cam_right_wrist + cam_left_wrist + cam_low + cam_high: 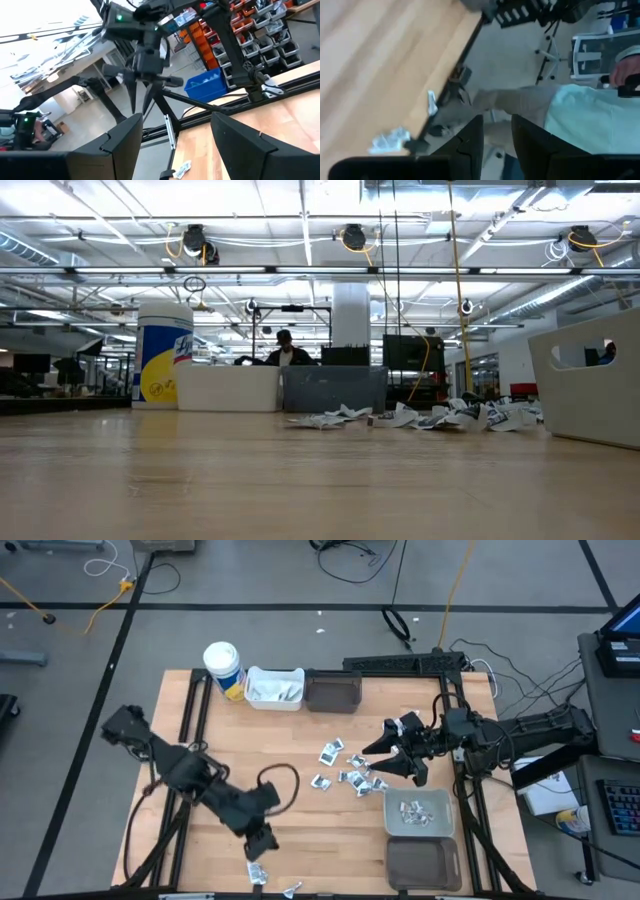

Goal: Pick & Place First Aid Supplies
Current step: Put the orange ointment pack into the gray bin

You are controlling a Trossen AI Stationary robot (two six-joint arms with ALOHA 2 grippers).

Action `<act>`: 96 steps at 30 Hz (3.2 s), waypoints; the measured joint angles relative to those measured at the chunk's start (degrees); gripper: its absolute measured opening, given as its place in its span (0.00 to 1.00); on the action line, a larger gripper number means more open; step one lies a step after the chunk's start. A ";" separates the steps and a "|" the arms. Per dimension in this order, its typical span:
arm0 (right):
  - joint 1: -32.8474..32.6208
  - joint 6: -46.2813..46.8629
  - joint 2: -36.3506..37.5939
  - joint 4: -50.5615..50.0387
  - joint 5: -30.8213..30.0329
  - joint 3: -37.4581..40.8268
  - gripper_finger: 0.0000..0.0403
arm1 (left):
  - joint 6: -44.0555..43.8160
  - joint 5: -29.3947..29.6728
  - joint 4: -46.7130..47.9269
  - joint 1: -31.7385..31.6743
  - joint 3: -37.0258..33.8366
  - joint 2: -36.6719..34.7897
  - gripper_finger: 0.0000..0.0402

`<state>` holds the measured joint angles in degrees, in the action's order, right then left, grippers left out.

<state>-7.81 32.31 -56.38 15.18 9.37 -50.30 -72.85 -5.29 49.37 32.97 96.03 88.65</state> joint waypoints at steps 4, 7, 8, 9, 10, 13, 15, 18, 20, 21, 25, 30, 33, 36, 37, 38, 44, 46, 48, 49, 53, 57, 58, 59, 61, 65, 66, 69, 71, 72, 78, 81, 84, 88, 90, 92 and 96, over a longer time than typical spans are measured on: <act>0.00 0.03 0.00 -0.13 1.30 0.00 0.57 | -5.00 -1.24 -3.01 2.95 0.00 2.63 0.25; -0.04 0.37 0.00 -0.45 1.44 0.00 0.57 | -6.58 -1.26 -7.87 4.45 0.06 4.87 0.25; -0.04 0.65 0.00 -0.45 1.45 0.00 0.57 | -7.08 -1.25 -8.31 4.79 0.30 5.71 0.25; -0.04 0.97 0.00 -0.44 1.44 0.00 0.57 | -7.37 -1.27 -7.40 5.10 0.92 6.75 0.25; -0.04 1.21 0.00 -0.44 1.44 0.00 0.57 | -7.48 -1.31 -5.67 5.35 1.91 7.89 0.25; -0.04 1.32 0.00 -0.44 1.44 0.00 0.57 | -7.08 -1.30 0.83 5.73 7.55 12.34 0.25; -0.04 1.38 0.00 -0.44 1.44 0.00 0.57 | -5.68 -0.85 7.51 5.77 13.07 15.32 0.25; -0.04 1.49 0.00 -0.44 1.46 0.00 0.57 | -4.40 2.20 17.63 5.84 21.77 19.98 0.25; -0.29 1.52 0.00 -0.43 1.45 0.00 0.57 | -4.20 4.95 22.86 6.12 26.94 22.88 0.25; -0.51 1.49 0.00 -0.42 1.42 0.00 0.57 | -4.21 5.94 25.05 6.22 29.15 24.27 0.25; -1.03 1.52 0.00 -0.42 1.46 0.00 0.57 | -4.25 6.08 32.30 6.94 34.02 27.94 0.25; -1.05 1.52 0.00 -0.42 1.46 0.02 0.57 | -5.52 0.84 35.24 6.84 33.00 28.56 0.25; -1.05 1.52 0.00 -0.42 1.46 0.02 0.57 | -5.80 0.40 34.16 6.81 32.85 28.52 0.25; -1.05 1.52 0.00 -0.43 1.48 0.02 0.57 | -5.78 0.37 32.82 7.09 32.85 28.52 0.25; -1.05 1.52 0.00 -0.42 1.48 0.02 0.57 | -5.73 0.39 32.62 7.22 32.85 28.52 0.25; -1.05 1.52 0.02 -0.42 1.48 0.02 0.57 | -5.71 0.66 32.58 7.35 32.83 28.52 0.25; -1.03 0.96 0.04 -0.61 1.49 0.02 0.57 | -7.90 2.16 29.06 7.67 29.59 30.00 0.25; -1.03 0.29 0.04 -0.89 2.24 0.04 0.57 | -8.80 2.09 27.03 7.67 27.63 30.29 0.25; -1.03 -0.22 0.04 -0.87 3.27 0.04 0.57 | -9.82 1.37 24.00 7.60 24.78 30.31 0.25; -1.03 -0.28 0.04 -0.87 3.65 0.04 0.57 | -10.06 0.87 22.23 7.48 23.18 30.31 0.25; -0.87 -1.94 0.04 -0.88 4.40 0.05 0.57 | -10.46 0.28 14.71 7.06 17.75 30.44 0.25; -0.87 -3.12 0.21 -0.86 4.39 0.05 0.57 | -11.89 0.18 8.37 6.58 13.26 30.39 0.25; -0.87 -3.17 0.25 -0.83 4.39 0.06 0.57 | -12.13 0.27 7.51 6.51 12.40 30.40 0.25; -0.87 -3.21 0.26 -0.84 4.39 0.05 0.57 | -12.28 0.43 6.98 6.47 11.64 30.40 0.25; -0.87 -3.20 0.24 -0.90 4.39 0.04 0.57 | -12.86 0.69 6.66 6.47 10.63 30.40 0.25; -0.87 -3.10 0.26 -0.86 4.34 0.06 0.57 | -13.49 1.02 6.72 6.47 9.07 30.37 0.25; -0.85 -3.10 0.26 -0.90 4.34 0.04 0.57 | -13.74 1.26 6.68 6.49 8.81 30.37 0.25; -0.85 -3.06 0.26 -0.86 4.32 0.04 0.57 | -14.33 2.35 6.16 6.37 8.62 31.13 0.25; -0.85 -3.03 0.26 -0.94 4.32 0.04 0.57 | -14.28 2.57 5.10 6.19 8.61 32.17 0.25; -0.83 -3.03 0.26 -0.87 4.30 0.05 0.57 | -14.25 2.40 4.16 6.02 8.61 32.95 0.25; -0.83 -2.84 0.26 -1.39 4.26 0.04 0.57 | -14.25 -0.45 -1.63 5.96 8.61 38.20 0.25; -0.83 -1.85 0.26 -1.45 4.26 0.04 0.57 | -14.73 -2.13 -1.57 6.16 8.59 39.93 0.25; -0.85 -1.33 0.31 -1.72 4.24 0.05 0.57 | -14.72 -2.17 -0.96 6.21 8.55 40.43 0.25; -0.85 -1.29 0.54 -1.70 4.26 0.04 0.57 | -14.43 -1.03 -1.60 6.27 8.55 40.43 0.25; -0.85 -1.28 0.69 -1.84 4.26 0.04 0.57 | -14.41 -0.69 -1.58 6.34 8.55 40.43 0.25; -0.87 -0.65 0.74 -1.70 4.24 0.04 0.57 | -14.43 -0.71 -1.81 6.52 8.55 40.43 0.25; -0.87 -0.01 0.79 -1.77 4.26 0.04 0.57 | -14.43 -0.66 -3.39 6.60 8.57 40.43 0.25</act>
<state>-8.69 32.29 -55.59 13.41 13.63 -50.26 -87.29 -5.95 45.99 39.57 104.60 129.08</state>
